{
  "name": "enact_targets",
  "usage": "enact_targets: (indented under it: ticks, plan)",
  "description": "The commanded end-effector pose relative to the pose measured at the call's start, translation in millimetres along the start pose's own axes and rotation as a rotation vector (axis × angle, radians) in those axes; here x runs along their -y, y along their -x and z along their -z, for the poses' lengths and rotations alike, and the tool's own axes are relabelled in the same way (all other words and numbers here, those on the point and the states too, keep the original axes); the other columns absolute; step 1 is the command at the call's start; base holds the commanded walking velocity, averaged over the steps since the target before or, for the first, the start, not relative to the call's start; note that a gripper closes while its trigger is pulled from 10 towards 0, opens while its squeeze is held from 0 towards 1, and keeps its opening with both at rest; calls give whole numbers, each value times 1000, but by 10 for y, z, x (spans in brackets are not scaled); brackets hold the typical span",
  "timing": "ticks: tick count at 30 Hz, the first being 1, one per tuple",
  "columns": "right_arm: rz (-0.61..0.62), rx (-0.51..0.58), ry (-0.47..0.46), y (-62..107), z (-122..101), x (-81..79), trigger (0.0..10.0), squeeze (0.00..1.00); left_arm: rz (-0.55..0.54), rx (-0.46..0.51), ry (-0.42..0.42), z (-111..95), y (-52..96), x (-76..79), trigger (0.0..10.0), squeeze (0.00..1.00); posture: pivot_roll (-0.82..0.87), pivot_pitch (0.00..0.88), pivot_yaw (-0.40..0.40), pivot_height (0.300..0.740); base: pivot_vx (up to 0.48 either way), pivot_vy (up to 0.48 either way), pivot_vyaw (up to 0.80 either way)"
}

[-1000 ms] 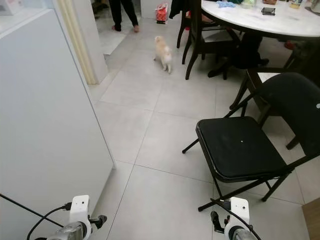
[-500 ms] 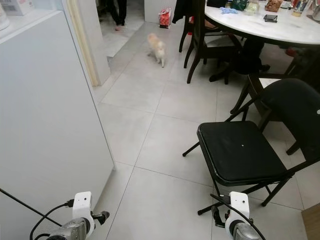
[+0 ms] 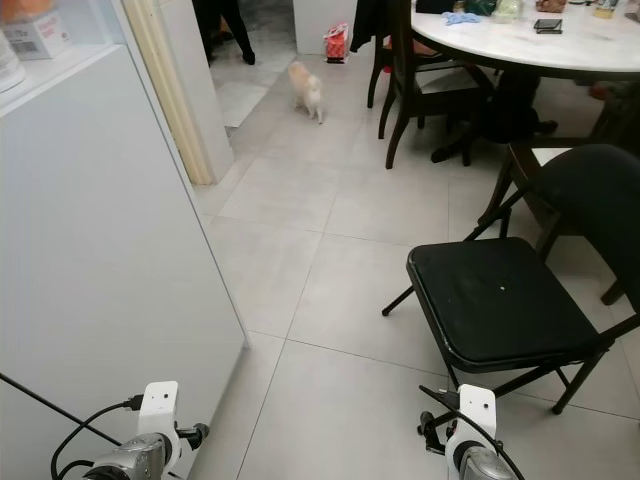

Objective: Restocking fridge

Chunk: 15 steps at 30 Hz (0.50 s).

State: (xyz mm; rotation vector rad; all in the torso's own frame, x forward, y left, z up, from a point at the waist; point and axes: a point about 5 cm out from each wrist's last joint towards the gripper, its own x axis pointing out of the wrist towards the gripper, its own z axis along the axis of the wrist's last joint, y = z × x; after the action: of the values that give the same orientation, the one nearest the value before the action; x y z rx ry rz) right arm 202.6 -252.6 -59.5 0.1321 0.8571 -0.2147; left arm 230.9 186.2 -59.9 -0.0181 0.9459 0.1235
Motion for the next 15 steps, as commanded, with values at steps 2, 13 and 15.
enact_targets:
  ticks: [2,13,15]
  plan:
    - [6,-4,12,-8,-32,-1,10000,0,3,-13,-8,-9,-2,-9,10000,0,-101,0,65,740,0,0,0]
    - [11,2,3,-19,-77,-20,10000,0,8,-2,-5,-69,-4,-21,10000,0,-145,0,50,740,0,0,710]
    - [16,0,2,-20,-80,-19,10000,0,8,-3,-3,-74,-4,-22,10000,0,-146,0,52,740,0,0,800]
